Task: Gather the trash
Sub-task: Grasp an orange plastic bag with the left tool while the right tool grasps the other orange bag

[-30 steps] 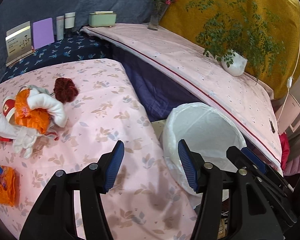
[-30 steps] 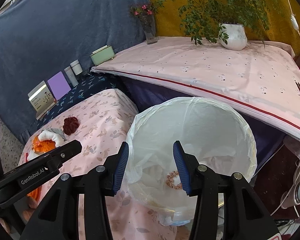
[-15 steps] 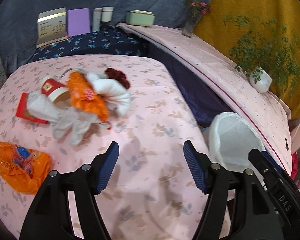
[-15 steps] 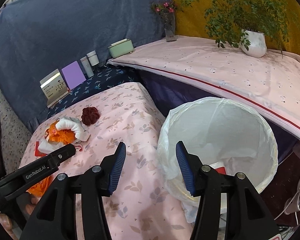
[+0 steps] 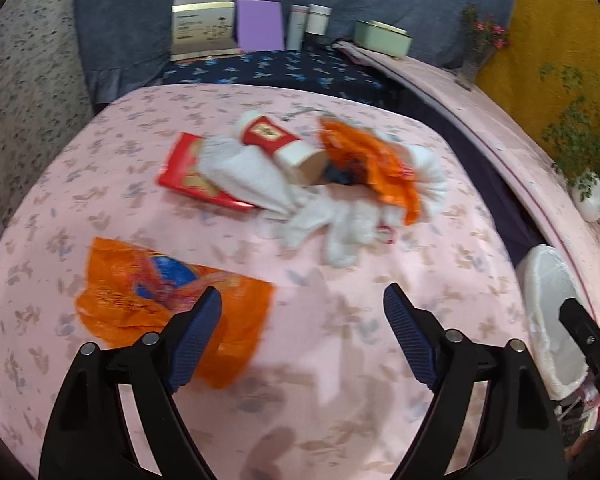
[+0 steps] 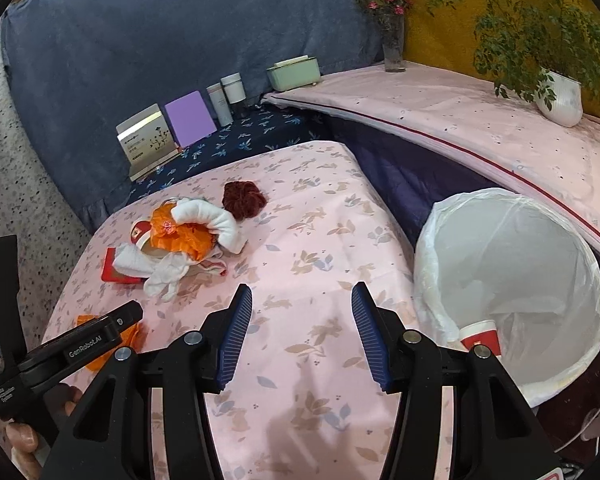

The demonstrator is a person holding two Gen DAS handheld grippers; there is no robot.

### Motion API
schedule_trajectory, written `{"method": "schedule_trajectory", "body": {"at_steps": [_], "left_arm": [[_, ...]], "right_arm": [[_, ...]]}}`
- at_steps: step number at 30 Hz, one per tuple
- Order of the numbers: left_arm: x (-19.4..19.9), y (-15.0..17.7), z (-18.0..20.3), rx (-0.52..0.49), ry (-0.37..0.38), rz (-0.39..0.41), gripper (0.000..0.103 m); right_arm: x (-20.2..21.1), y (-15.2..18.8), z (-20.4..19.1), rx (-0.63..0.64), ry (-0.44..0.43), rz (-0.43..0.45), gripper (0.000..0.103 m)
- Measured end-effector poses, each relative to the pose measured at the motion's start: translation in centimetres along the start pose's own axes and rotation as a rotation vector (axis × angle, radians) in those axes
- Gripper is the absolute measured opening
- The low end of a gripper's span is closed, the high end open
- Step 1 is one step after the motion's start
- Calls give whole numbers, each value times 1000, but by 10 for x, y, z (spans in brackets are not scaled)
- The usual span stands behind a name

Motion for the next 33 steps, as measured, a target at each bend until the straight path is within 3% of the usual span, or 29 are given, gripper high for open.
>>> {"method": "schedule_trajectory", "body": {"at_steps": [3,12,19,26,29,33], "left_arm": [[2,0,-23,37,-40,7,89],[-2,-1,-88,134,-151,-13,89],[-18,3,-122,216,-152,-65,90],[-31,3,-137,274,-98,-99,89],[-34,-4,-133,260,-70,-93,83],[-38,-13,-124,225,-55,-86,57]], "right_arm": [[-6,1,-17,25,-17,-13,51],[-28,0,-63,81,-54,-46,51],[-48,-8,-90,105,-74,-65,51],[-69,-25,-114,134,-77,-67,51],[-80,-32,-122,143,-77,-69,51],[-96,-42,-130,158,-62,-66,51]]}}
Point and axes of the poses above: each gripper's, at about its wrist camera, not at the fingertips, and x roughly against the way its jaws point, z to its right, y to its underside, the point moved 5 cm from there along -x, roughly the way its jaws point, and after that the axes turned 8 degrees about -z, right-handed, at the moved point
